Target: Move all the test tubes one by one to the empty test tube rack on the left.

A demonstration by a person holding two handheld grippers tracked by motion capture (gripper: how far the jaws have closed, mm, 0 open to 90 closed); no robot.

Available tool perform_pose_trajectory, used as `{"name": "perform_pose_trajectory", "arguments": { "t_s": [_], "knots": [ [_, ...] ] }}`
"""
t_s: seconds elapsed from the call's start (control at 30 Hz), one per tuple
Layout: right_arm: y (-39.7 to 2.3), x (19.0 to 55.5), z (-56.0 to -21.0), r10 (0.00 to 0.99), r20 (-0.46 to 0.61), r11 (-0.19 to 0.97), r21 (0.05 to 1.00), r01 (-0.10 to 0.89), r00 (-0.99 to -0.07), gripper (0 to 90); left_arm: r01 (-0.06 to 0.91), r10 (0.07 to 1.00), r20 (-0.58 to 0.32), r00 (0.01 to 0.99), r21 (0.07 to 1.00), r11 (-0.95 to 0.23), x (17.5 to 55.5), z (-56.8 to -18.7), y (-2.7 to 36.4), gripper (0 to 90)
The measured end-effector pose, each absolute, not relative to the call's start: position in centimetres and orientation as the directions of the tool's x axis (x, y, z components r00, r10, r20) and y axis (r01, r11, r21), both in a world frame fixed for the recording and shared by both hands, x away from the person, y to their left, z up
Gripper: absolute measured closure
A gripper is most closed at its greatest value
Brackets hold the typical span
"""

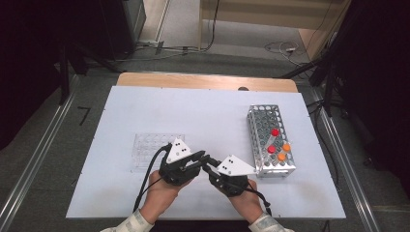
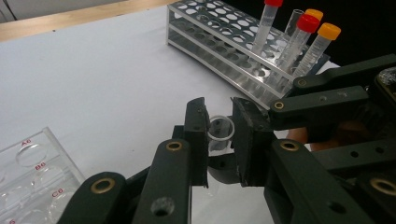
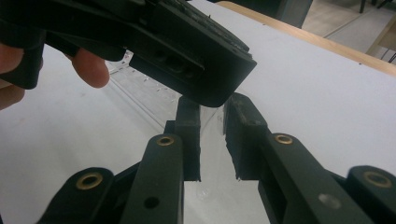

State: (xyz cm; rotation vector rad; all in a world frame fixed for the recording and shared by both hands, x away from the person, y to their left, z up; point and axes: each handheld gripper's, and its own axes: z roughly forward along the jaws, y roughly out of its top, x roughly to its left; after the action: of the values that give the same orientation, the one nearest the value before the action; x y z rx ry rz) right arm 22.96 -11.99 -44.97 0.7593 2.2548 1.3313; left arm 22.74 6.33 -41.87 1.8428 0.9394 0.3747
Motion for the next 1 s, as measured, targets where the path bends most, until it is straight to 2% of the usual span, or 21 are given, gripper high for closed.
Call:
{"name": "perform_pose_trajectory", "arguments": {
  "t_s": [0.03,0.07,0.1,0.2,0.37,1.0],
  "knots": [
    [-12.1,23.0,-44.9,0.630,-0.061,0.390,0.887,0.248,-0.774,63.2,0.436,0.745,-0.150,0.650,0.877,-0.203,22.8,-41.8,6.4,77.0],
    [-12.1,23.0,-44.9,0.625,-0.058,0.390,0.887,0.247,-0.779,58.9,0.435,0.746,-0.148,0.650,0.877,-0.205,22.8,-41.8,6.5,77.1],
    [-12.1,23.0,-44.9,0.625,-0.058,0.390,0.887,0.247,-0.779,58.9,0.434,0.747,-0.152,0.648,0.879,-0.198,22.8,-41.7,6.5,77.1],
    [-12.2,23.1,-44.8,0.617,-0.041,0.395,0.880,0.264,-0.786,46.8,0.434,0.752,-0.160,0.640,0.883,-0.181,23.1,-41.4,7.1,77.1],
    [-12.8,23.1,-44.5,0.621,-0.031,0.388,0.880,0.273,-0.783,43.2,0.424,0.759,-0.176,0.626,0.894,-0.142,23.3,-40.3,8.3,77.0],
    [-15.0,23.0,-44.1,0.648,-0.009,0.357,0.887,0.293,-0.762,41.8,0.394,0.808,-0.197,0.555,0.918,-0.047,24.3,-38.0,12.4,77.1]
  ]
}}
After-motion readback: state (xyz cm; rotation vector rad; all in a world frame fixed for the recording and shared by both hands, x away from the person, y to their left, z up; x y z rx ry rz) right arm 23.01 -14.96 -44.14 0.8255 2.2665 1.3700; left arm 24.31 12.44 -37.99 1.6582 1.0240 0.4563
